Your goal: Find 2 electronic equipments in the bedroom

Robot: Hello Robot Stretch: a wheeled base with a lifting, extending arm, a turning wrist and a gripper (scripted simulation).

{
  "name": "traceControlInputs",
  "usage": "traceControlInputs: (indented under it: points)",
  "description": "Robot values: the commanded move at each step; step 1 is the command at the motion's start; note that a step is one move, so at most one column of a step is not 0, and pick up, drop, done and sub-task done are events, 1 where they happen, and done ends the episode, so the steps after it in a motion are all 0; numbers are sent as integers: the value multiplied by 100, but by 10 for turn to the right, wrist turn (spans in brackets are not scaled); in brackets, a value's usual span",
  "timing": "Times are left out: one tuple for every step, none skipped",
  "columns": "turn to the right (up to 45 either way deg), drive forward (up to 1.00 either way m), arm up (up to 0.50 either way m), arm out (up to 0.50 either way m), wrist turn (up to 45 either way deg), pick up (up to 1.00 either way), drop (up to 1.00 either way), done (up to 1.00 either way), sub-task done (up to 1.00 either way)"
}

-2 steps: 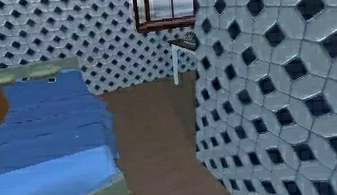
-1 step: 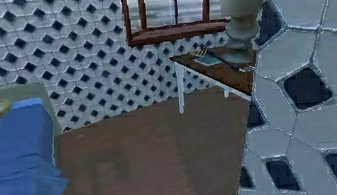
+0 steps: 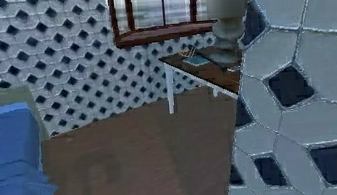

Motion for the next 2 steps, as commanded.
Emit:
traceControlInputs:
  points:
    - [0,45,0,0,0,0,0,0,0]
    - [-240,0,0,0,0,0,0,0,0]
